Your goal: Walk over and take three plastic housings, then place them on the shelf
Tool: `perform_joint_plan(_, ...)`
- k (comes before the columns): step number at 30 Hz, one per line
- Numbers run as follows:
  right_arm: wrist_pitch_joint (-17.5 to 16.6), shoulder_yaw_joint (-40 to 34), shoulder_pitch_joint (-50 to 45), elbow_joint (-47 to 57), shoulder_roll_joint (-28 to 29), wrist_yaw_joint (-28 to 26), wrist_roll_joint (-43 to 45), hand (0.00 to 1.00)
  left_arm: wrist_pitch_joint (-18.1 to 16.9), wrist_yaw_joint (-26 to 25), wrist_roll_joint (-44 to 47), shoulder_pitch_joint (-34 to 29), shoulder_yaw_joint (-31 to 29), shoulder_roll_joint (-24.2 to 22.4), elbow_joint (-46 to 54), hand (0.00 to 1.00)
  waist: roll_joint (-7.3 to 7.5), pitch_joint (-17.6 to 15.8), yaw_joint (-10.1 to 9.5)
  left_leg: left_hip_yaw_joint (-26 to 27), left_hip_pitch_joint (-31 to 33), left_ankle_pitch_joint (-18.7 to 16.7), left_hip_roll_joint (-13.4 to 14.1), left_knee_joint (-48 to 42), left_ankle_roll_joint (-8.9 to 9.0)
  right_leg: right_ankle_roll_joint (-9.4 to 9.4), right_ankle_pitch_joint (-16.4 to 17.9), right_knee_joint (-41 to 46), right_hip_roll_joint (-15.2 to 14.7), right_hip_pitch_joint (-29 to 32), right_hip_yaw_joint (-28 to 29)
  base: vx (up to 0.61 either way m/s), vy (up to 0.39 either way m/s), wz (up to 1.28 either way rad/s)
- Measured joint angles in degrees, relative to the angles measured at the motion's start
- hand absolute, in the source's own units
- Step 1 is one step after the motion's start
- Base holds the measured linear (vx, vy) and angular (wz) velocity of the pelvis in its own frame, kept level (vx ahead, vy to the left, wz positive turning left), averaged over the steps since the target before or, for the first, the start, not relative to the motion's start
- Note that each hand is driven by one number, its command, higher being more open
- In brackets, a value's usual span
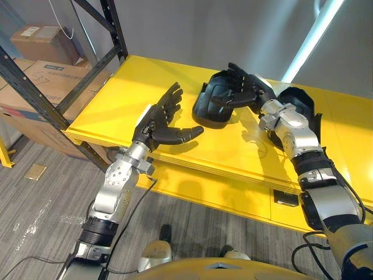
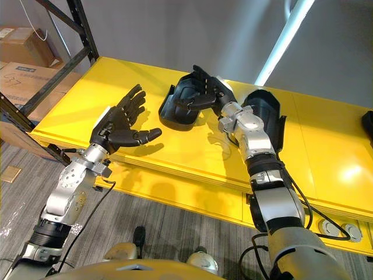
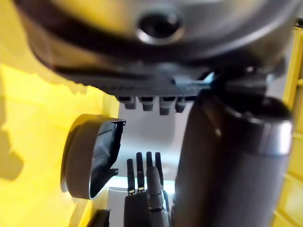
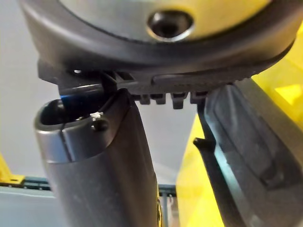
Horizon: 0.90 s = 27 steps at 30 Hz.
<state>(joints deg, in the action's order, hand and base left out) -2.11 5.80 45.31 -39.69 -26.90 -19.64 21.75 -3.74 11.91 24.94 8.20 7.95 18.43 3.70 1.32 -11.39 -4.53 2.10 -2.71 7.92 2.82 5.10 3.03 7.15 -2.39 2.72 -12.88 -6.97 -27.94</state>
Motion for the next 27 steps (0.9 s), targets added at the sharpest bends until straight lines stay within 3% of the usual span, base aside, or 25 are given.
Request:
perform_joint_plan(7, -0.5, -2.7, -1.9, 8.5, -0.1, 7.0, -1.0, 1.00, -0.1, -4.4, -0.6, 0.0, -0.3, 0.2, 0.0, 1.00, 0.17, 0.1, 0.08, 1.3, -0.5, -0.4, 0.9, 0.0, 0.52, -0.07, -0.1, -1.0, 1.0, 0.0, 1.6, -0.02, -0.024, -0.11)
perform_joint_plan(10, 1.0, -3.8, -2.9, 9.5, -0.1, 9.3, -1.2, 1.00, -0.1, -5.3, -0.6, 0.0, -0.6, 0.3, 0.0, 1.00, 0.17, 0.1, 0.29, 1.4, -0.5, -0.4, 1.3, 0.0, 0.62, -0.12, -0.1, -1.0, 1.2, 0.0, 1.7, 0.00, -0.008, -0.01)
perform_joint_plan(16, 7.1, -5.0, -7.4, 10.7, -0.2, 12.6, -1.2, 1.00, 0.0, -6.5, -0.1, 0.0, -1.2, 0.4, 0.0, 1.00, 0.18, 0.1, 0.19, 1.7, -0.6, -0.6, 1.4, 0.0, 0.85, -0.17, -0.1, -1.1, 1.4, 0.0, 1.8, 0.01, -0.004, 0.00)
perform_joint_plan(23, 8.0, -4.9, -4.1, 3.6, -0.2, 13.1, -1.4, 1.00, 0.3, -6.5, -0.1, 0.3, -1.2, 0.5, -0.2, 1.00, 0.12, 0.1, 0.11, 2.3, 0.6, -0.5, 1.6, -0.2, 1.02, -0.36, -0.2, -0.8, 1.7, 1.8, 2.6, 0.00, -0.013, -0.05)
perform_joint_plan(27, 7.9, -4.9, 3.2, -3.5, -0.5, 12.7, -1.3, 1.00, 0.3, -6.4, 0.3, 2.6, -1.2, 0.7, -2.0, 1.00, -0.87, -0.6, 0.01, 1.9, 2.6, -0.1, 1.5, -0.3, 1.07, -0.48, -0.1, 0.1, 1.7, 4.1, 2.5, -0.02, -0.016, 0.03)
